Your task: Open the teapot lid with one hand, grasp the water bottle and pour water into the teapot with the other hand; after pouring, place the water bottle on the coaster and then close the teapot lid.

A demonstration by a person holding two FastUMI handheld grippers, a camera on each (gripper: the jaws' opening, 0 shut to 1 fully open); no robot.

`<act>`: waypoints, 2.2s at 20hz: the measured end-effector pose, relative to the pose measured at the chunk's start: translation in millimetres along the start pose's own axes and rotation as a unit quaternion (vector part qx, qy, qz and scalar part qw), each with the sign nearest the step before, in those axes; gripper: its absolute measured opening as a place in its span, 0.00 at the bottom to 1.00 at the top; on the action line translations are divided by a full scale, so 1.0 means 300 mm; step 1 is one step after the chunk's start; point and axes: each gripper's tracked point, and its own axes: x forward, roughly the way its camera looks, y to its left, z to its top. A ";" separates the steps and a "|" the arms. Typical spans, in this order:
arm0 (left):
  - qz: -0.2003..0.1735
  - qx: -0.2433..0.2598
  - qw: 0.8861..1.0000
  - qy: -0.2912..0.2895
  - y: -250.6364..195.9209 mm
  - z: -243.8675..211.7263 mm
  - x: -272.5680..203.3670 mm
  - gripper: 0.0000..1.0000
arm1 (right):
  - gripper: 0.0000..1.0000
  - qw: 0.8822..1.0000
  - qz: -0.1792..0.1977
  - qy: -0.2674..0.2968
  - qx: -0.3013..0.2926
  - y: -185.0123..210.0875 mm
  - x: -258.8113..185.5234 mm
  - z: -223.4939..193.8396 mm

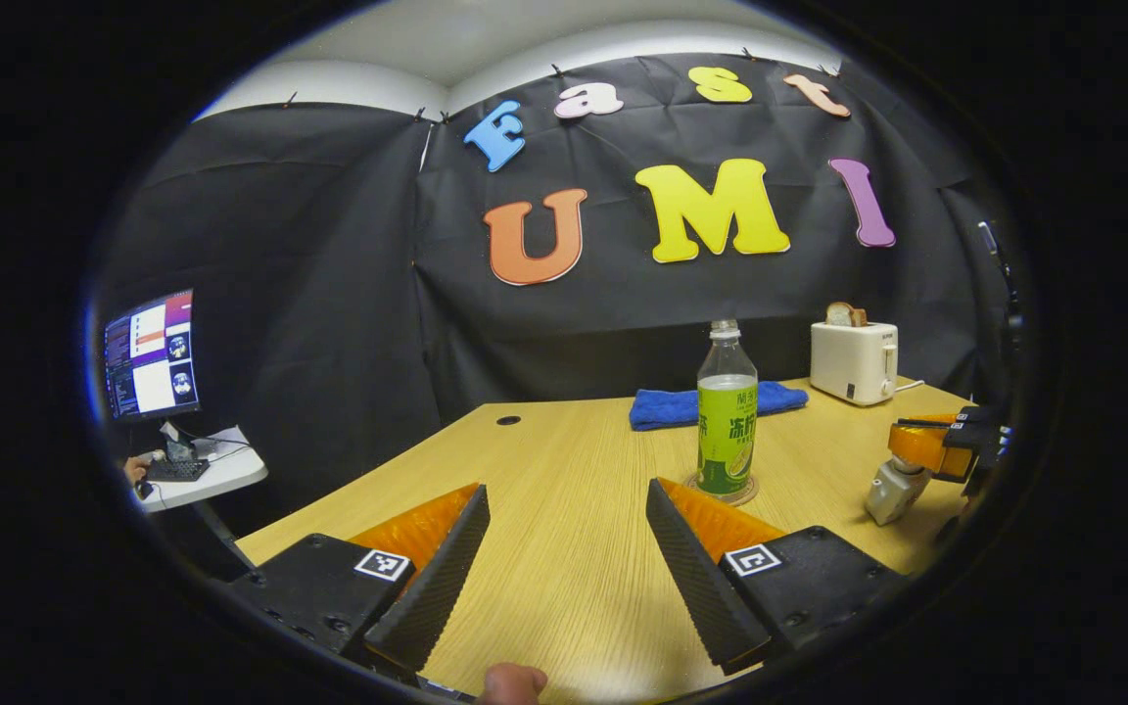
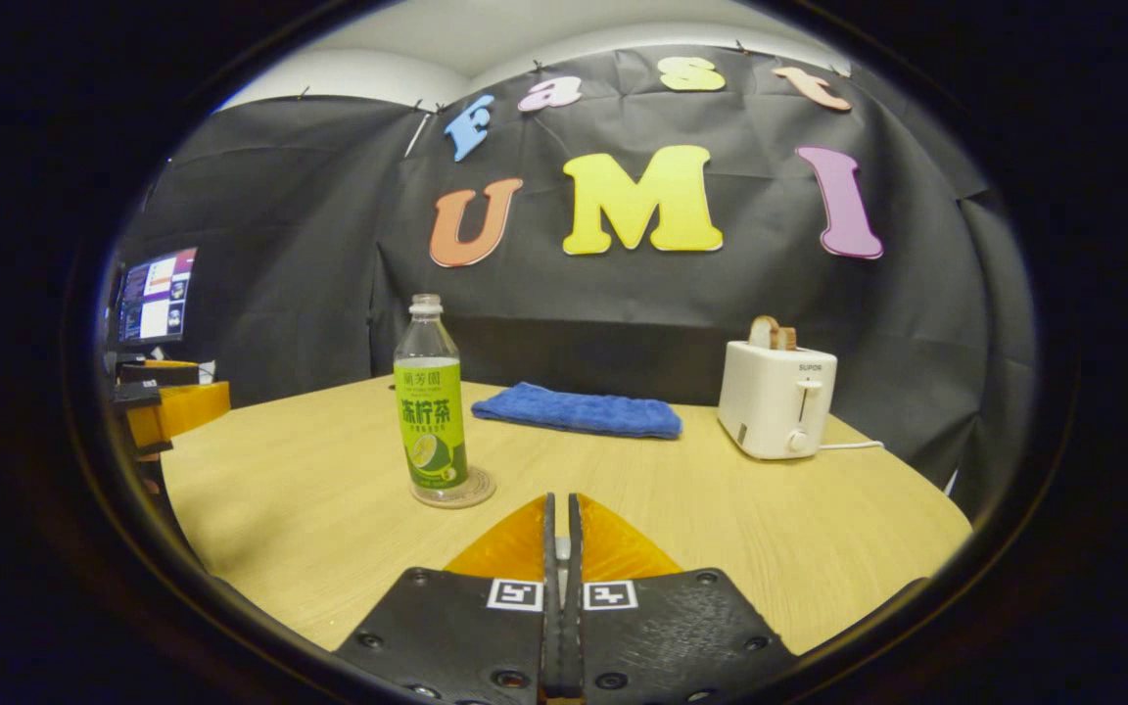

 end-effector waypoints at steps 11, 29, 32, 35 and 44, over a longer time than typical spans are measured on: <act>0.005 0.007 1.000 -0.008 0.005 0.009 -0.007 0.99 | 0.00 1.000 -0.008 0.004 0.008 -0.001 -0.002 -0.043; -0.035 -0.024 0.998 -0.038 -0.091 0.138 -0.075 0.99 | 0.96 0.997 -0.048 -0.037 0.058 -0.045 -0.109 0.119; -0.053 -0.029 0.996 -0.062 -0.150 0.220 -0.107 0.99 | 0.96 0.995 -0.064 -0.064 0.051 -0.079 -0.201 0.206; -0.077 -0.032 0.993 -0.078 -0.219 0.285 -0.151 0.99 | 0.96 0.992 -0.083 -0.090 0.035 -0.105 -0.307 0.296; -0.093 -0.019 0.991 -0.098 -0.286 0.342 -0.323 0.99 | 0.92 0.987 -0.103 -0.124 0.022 -0.094 -0.569 0.384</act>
